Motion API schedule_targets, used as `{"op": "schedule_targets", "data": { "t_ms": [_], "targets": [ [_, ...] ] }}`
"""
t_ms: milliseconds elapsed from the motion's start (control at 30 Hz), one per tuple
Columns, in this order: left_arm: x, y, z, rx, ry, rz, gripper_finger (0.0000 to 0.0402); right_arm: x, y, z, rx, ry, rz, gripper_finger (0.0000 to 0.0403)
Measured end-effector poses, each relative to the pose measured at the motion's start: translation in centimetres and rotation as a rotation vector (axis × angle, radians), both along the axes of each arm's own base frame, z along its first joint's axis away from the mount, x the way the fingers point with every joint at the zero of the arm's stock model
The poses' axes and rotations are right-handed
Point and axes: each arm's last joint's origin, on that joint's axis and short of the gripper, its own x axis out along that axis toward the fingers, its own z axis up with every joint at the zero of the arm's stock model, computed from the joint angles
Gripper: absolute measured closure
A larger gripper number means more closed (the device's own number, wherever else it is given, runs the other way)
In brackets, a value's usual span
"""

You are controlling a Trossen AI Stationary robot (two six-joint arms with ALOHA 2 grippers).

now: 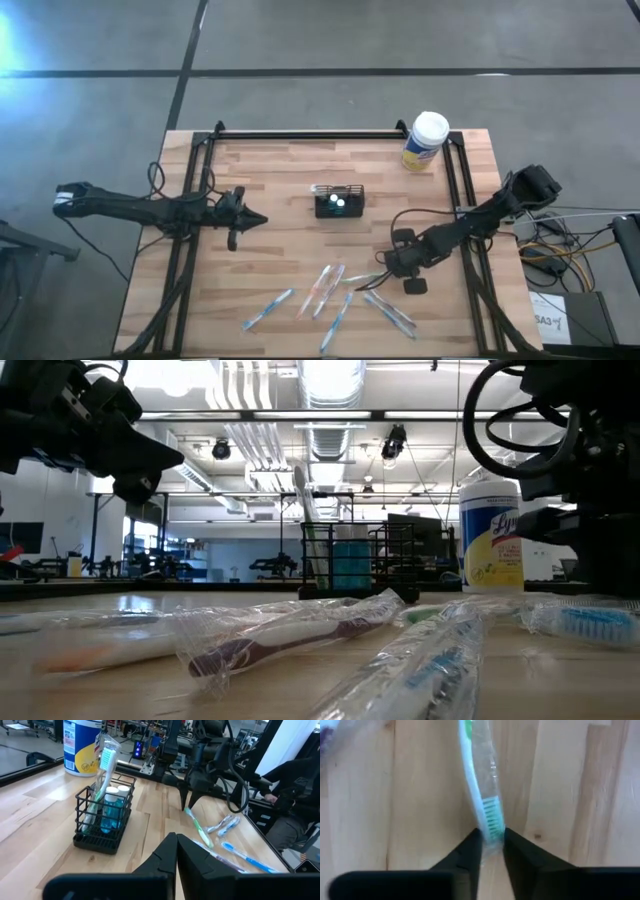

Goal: Pick & Place toothbrushing station
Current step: Put the green toothbrush into the black wire organizer

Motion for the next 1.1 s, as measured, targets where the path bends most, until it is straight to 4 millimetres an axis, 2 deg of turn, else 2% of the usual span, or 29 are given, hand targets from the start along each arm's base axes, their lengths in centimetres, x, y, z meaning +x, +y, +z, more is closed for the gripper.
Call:
{"op": "schedule_targets", "data": {
  "t_ms": [100,167,400,667,767,900,1100],
  "targets": [
    [0.0,0.0,0.0,0.0,-0.001,0.0,0.039,-0.2,-0.1,0.8,0.014,-0.028,0.0,0.0374],
    [0.0,0.0,0.0,-0.003,-0.003,0.0,0.039,-0.3,-0.2,1.4,0.018,-0.053,-0.003,0.0386],
    [0.0,0.0,0.5,-0.009,-0.056,0.0,0.039,-0.7,-0.6,4.0,-0.001,-0.142,-0.035,0.0389],
    [0.7,-0.2,2.0,-0.046,-0.078,-0.019,0.039,-0.6,-0.9,8.9,-0.122,-0.157,-0.048,0.0389],
    [1.9,-0.7,3.0,-0.042,-0.054,-0.048,0.0388,-0.1,-0.9,10.8,-0.215,-0.155,-0.033,0.0389],
    [4.3,-1.6,4.8,-0.033,-0.008,-0.094,0.0377,1.2,-0.5,13.1,-0.389,-0.147,0.02,0.0389],
    [8.5,-2.8,8.3,0.028,0.084,-0.172,0.0323,3.5,0.4,15.7,-0.655,-0.099,0.128,0.039]
  ]
}}
